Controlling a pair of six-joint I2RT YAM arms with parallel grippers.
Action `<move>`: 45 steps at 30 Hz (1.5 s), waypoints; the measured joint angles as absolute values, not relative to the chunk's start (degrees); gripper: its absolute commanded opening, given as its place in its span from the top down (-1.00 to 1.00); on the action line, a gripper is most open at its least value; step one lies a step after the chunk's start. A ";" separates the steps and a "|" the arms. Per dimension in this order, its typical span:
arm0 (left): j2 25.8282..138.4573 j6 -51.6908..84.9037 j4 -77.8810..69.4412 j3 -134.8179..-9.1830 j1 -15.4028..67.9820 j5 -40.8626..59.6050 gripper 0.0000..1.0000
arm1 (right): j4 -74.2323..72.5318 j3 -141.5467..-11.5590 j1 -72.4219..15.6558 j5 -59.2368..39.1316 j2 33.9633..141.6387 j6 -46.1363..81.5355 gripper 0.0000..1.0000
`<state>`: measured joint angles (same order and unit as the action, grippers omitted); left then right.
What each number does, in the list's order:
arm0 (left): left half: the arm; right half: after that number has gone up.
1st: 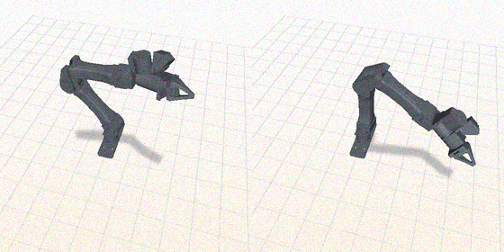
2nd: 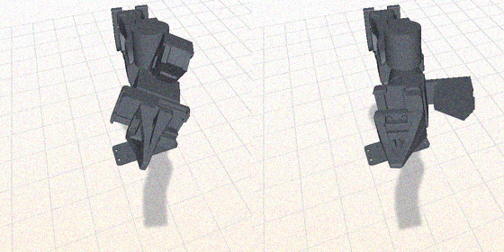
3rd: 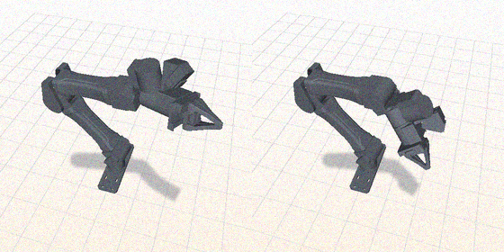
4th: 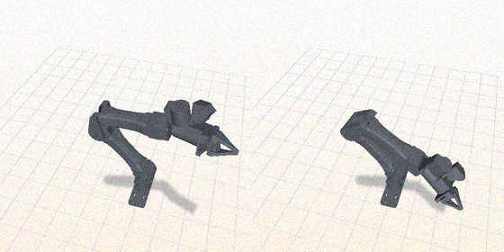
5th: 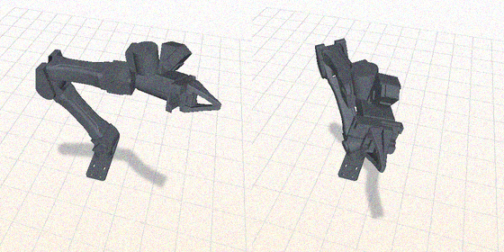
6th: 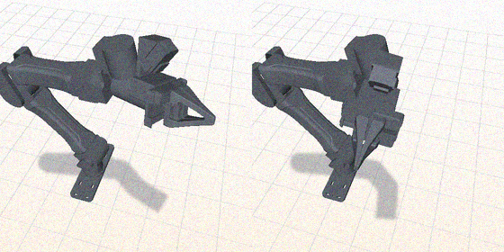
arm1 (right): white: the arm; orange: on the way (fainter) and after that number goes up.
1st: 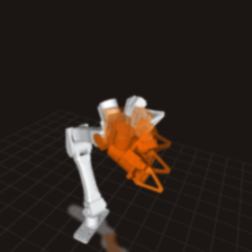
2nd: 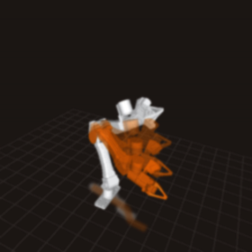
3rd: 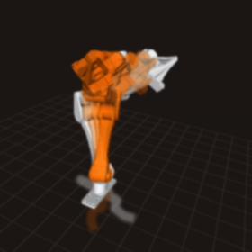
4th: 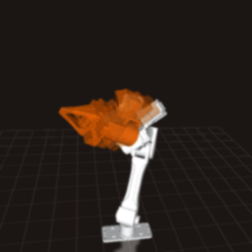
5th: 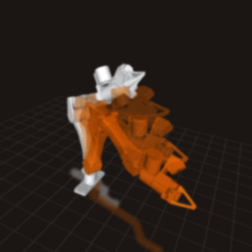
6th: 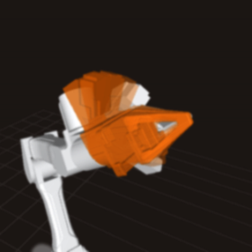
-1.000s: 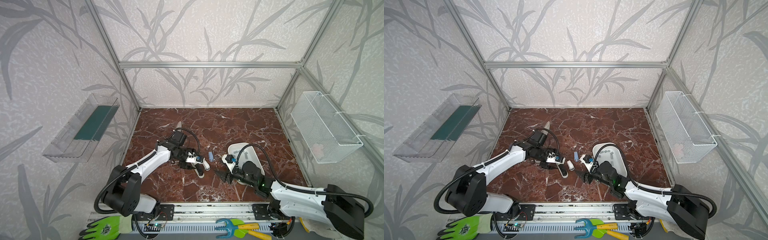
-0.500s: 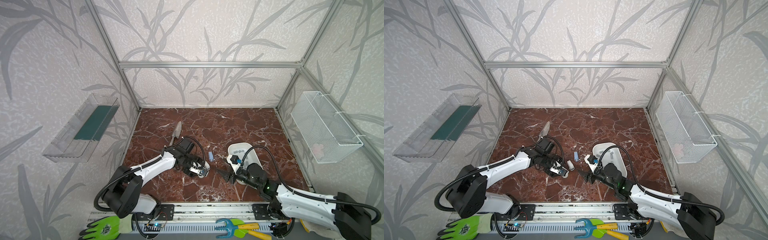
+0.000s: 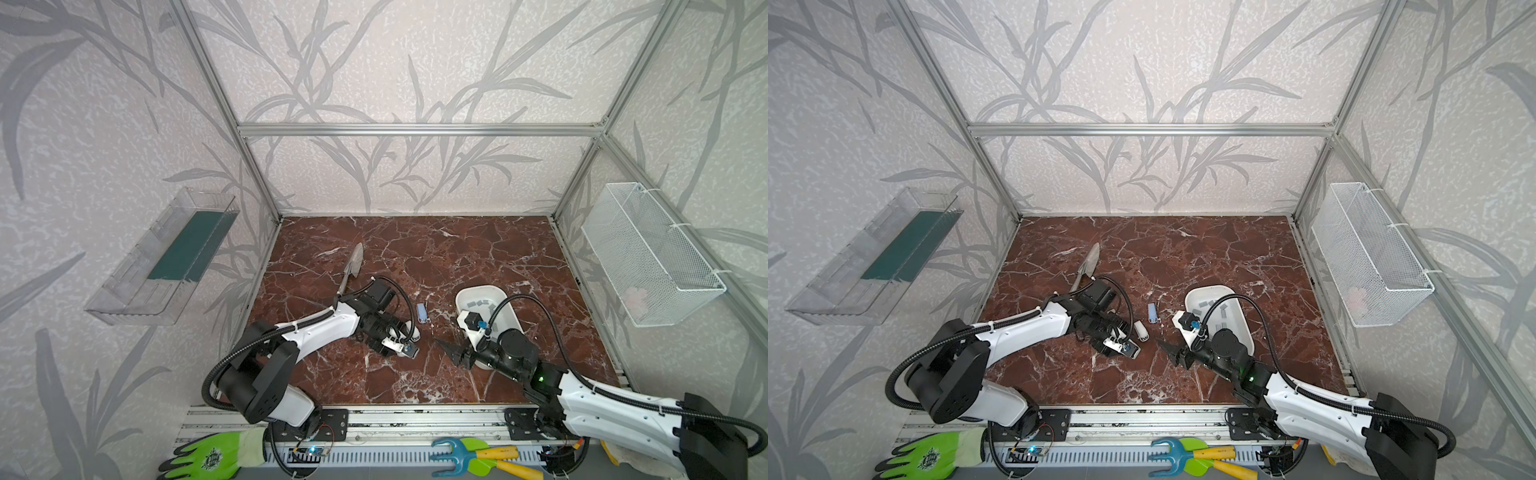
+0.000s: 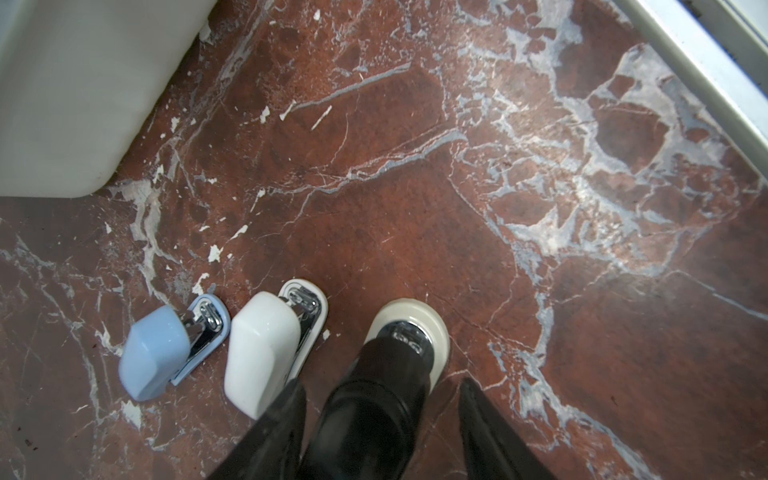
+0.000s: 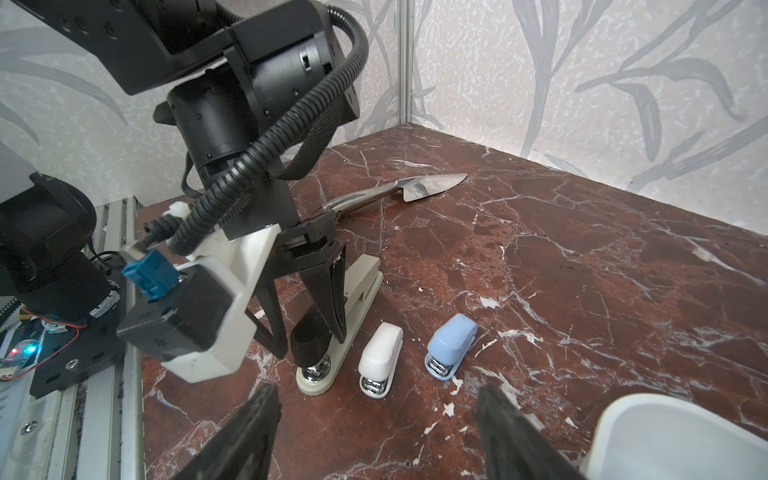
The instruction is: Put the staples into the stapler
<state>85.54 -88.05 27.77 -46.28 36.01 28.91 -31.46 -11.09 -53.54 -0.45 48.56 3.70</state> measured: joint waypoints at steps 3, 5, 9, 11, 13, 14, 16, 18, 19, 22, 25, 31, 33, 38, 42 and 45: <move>85.71 -88.33 27.99 -46.65 36.05 28.67 0.08 | -31.46 -11.09 -53.54 -0.40 48.58 3.46 -0.54; 85.71 -88.82 28.14 -46.78 36.05 28.62 0.22 | -31.46 -11.09 -53.54 -0.30 48.60 3.36 -0.55; 85.82 -89.03 29.63 -47.57 36.32 28.64 0.55 | -31.48 -11.07 -53.54 -0.27 48.69 3.14 -0.57; 85.95 -88.92 30.39 -48.01 36.32 28.69 0.62 | -31.46 -11.07 -53.56 -0.62 49.08 2.52 -0.58; 85.97 -88.60 31.27 -48.69 36.32 28.60 0.77 | -31.35 -11.14 -53.65 -0.93 50.26 1.48 -0.58; 85.97 -88.40 31.66 -48.99 36.32 28.60 0.83 | -31.24 -11.22 -53.76 -0.95 51.18 0.97 -0.58; 85.97 -88.25 32.34 -49.56 36.32 28.60 0.88 | -30.96 -11.60 -53.95 -1.32 53.36 0.01 -0.57; 85.86 -88.07 32.60 -49.71 36.32 28.60 0.92 | -31.53 -11.86 -54.26 -2.22 55.96 -1.19 -0.51; 85.82 -88.03 32.64 -49.71 36.32 28.60 0.96 | -32.16 -11.86 -54.54 -2.55 57.06 -1.54 -0.51; 85.49 -87.90 32.88 -49.71 36.32 28.67 1.00 | -35.81 -11.84 -55.57 -3.81 60.82 -2.31 -0.46; 84.73 -87.85 33.36 -49.71 36.32 29.19 1.00 | -38.87 -12.14 -56.77 -5.08 64.42 -3.42 -0.31; 81.17 -87.09 33.98 -49.78 36.32 32.99 1.00 | -42.65 -14.39 -59.07 -6.39 71.94 -5.96 -0.10; 80.18 -86.72 33.95 -49.82 36.32 34.48 1.00 | -43.86 -14.85 -59.72 -6.61 74.08 -6.31 -0.04; 79.35 -86.11 34.04 -49.84 36.32 37.15 1.00 | -45.98 -17.19 -60.38 -6.42 78.89 -6.17 0.14; 78.87 -85.47 34.35 -49.91 36.32 38.96 1.00 | -48.86 -18.44 -61.12 -5.08 81.52 -5.63 0.18; 78.30 -85.14 34.39 -49.91 36.32 39.77 1.00 | -50.81 -18.55 -61.36 -4.58 82.98 -5.10 0.21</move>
<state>78.30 -85.14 34.39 -49.91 36.32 39.77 -50.81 -18.55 -61.36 -4.58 82.98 -5.10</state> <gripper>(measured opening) 0.291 0.406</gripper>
